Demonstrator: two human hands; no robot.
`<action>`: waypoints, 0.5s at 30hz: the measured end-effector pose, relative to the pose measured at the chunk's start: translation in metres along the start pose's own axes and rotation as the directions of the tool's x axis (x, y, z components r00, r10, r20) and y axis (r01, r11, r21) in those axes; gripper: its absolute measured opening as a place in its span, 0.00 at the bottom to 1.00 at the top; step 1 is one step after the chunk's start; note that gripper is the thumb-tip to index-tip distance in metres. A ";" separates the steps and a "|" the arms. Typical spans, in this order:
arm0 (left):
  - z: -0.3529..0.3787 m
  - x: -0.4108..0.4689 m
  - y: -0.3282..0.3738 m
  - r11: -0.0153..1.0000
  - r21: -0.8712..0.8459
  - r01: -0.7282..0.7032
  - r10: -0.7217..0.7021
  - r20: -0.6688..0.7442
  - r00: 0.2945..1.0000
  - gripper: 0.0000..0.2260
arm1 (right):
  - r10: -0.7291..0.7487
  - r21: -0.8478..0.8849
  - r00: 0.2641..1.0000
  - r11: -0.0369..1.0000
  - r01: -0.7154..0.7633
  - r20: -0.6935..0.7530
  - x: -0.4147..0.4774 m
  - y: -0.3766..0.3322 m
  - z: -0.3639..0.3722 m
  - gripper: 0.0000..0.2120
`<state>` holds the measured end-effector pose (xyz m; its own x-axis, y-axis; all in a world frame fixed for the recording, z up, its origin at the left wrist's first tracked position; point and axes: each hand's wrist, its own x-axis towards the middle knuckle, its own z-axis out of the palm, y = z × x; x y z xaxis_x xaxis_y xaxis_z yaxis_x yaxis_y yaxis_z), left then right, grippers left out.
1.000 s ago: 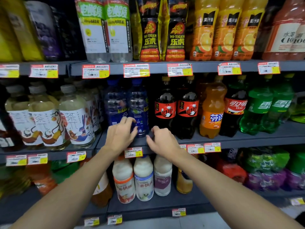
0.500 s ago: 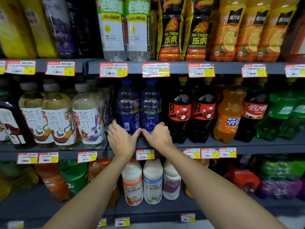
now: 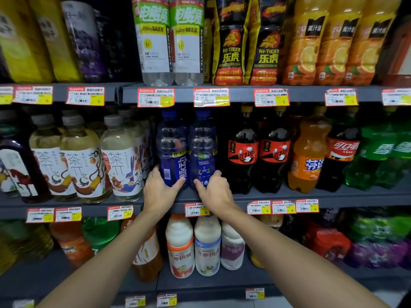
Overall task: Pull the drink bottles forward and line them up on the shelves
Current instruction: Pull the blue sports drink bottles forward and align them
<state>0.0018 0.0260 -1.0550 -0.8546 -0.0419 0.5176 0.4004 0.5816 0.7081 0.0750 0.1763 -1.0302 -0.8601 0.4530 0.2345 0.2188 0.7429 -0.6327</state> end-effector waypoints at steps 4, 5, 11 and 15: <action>-0.007 0.003 -0.007 0.999 -0.002 -0.053 0.053 0.040 0.998 0.27 | -0.066 -0.079 0.997 0.995 0.063 -0.027 -0.013 0.004 -0.004 0.26; -0.008 0.003 -0.008 0.998 -0.008 -0.059 0.059 0.050 0.997 0.27 | -0.072 -0.080 0.997 0.994 0.069 -0.032 -0.016 0.007 -0.006 0.27; -0.010 0.002 -0.009 0.997 -0.011 -0.070 0.071 0.059 0.996 0.28 | -0.154 0.190 0.988 0.971 0.146 0.028 -0.014 0.009 -0.014 0.28; -0.015 0.002 -0.008 0.994 -0.017 -0.107 0.109 0.088 0.990 0.27 | -0.085 0.256 0.995 0.964 0.069 0.051 -0.008 -0.001 -0.016 0.33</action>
<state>0.0016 0.0088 -1.0527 -0.8318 0.0929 0.5473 0.4955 0.5688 0.6565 0.0890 0.1798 -1.0201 -0.8980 0.3627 0.2490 0.0340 0.6215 -0.7827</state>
